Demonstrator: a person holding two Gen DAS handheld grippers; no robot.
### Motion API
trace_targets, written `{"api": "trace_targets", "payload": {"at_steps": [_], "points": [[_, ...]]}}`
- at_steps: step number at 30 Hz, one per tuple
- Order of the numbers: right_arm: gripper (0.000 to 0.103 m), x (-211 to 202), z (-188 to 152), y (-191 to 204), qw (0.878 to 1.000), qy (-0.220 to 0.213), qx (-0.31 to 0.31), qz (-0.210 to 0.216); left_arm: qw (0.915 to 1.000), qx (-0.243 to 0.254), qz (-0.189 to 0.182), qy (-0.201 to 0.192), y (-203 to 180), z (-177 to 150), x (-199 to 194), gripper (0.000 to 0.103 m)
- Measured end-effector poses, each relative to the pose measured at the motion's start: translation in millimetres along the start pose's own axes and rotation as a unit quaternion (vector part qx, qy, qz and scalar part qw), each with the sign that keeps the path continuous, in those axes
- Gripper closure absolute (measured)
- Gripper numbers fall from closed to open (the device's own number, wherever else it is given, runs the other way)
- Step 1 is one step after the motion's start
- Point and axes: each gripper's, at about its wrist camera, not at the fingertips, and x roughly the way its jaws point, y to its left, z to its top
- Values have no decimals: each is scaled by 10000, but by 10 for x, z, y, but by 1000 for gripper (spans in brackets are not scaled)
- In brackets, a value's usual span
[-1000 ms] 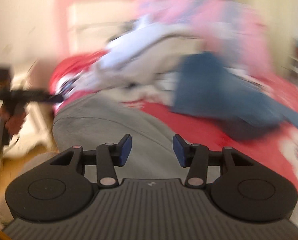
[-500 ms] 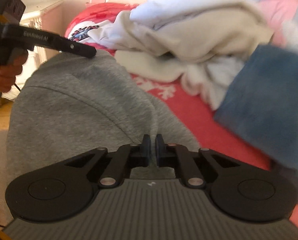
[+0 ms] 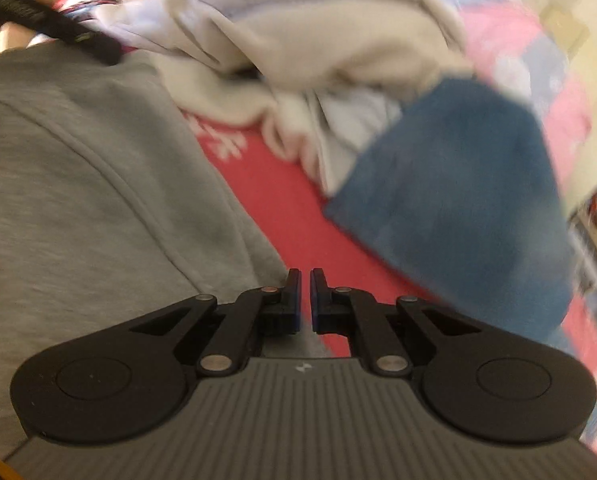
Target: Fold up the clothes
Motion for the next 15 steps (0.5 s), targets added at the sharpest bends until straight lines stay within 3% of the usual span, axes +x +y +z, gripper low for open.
{"api": "trace_targets", "payload": {"at_steps": [2, 6, 9, 13, 15], "points": [[100, -101, -46, -192, 9983, -136, 549, -109, 9999, -63, 118, -98, 33, 13, -87, 74], [97, -633, -249, -710, 9858, -585, 1520, -414, 9978, -241, 112, -600, 0, 114, -376, 66], [92, -1035, -507, -1018, 9777, -744, 1960, 84, 9971, -167, -281, -682, -166, 184, -470, 63], [59, -1075, -640, -857, 9846, -480, 1406, 919, 9960, 423, -786, -60, -619, 156, -241, 63], [56, -926, -639, -683, 9895, -279, 903, 1089, 9925, 840, -846, 251, -837, 82, -68, 63]]}}
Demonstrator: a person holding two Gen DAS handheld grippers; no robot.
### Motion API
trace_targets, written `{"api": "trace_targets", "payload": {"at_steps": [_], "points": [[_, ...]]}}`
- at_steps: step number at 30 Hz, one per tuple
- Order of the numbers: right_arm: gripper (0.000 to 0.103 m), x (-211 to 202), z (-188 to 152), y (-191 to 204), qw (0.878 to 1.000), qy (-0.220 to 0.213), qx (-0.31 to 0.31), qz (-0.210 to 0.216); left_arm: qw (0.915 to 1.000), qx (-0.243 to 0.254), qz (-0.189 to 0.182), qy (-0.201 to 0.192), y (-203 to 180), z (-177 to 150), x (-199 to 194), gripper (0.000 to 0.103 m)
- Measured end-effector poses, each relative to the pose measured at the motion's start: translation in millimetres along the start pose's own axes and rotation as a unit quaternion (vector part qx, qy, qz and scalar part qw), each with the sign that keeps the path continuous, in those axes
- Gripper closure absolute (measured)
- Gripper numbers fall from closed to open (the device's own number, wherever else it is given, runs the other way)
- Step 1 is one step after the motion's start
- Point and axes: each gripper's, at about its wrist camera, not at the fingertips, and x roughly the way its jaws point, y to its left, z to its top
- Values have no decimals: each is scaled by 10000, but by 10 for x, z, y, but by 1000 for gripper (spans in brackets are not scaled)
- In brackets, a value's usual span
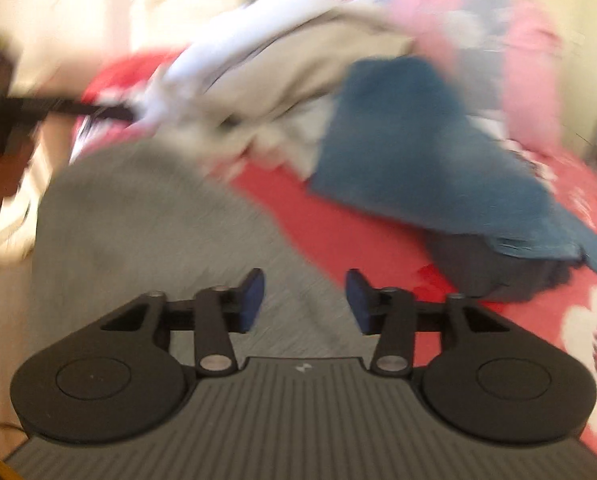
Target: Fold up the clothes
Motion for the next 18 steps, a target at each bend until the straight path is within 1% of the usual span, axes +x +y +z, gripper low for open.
{"api": "trace_targets", "payload": {"at_steps": [2, 3, 4, 5, 7, 10, 12, 13, 15, 17, 18], "points": [[55, 208, -40, 74, 9986, 321, -414, 73, 9989, 377, -16, 282, -165, -49, 208, 63], [54, 297, -57, 71, 9977, 437, -500, 110, 9979, 525, 29, 375, -213, -83, 301, 63], [50, 373, -66, 38, 9971, 531, -500, 210, 9969, 626, 129, 466, -238, -116, 381, 64], [44, 438, -73, -5, 9966, 600, -468, 309, 9960, 677, 237, 538, -243, -155, 446, 64], [39, 507, -76, -121, 9961, 670, -274, 497, 9956, 670, 279, 585, -215, -220, 506, 64], [40, 561, -75, -249, 9916, 931, 149, 885, 9964, 634, 261, 507, -186, -266, 501, 64], [39, 588, -98, -266, 9886, 1046, 277, 1043, 9964, 652, 267, 465, -188, -299, 498, 64], [41, 590, -101, -262, 9876, 1074, 317, 1103, 9964, 670, 278, 448, -192, -313, 507, 64], [50, 573, -101, -223, 9869, 1091, 372, 1131, 9962, 712, 300, 409, -214, -325, 487, 64], [69, 515, -91, -158, 9877, 1083, 292, 1087, 9962, 715, 311, 395, -219, -317, 490, 64], [73, 478, -82, -114, 9892, 1071, 192, 980, 9963, 704, 312, 387, -220, -310, 497, 64]]}}
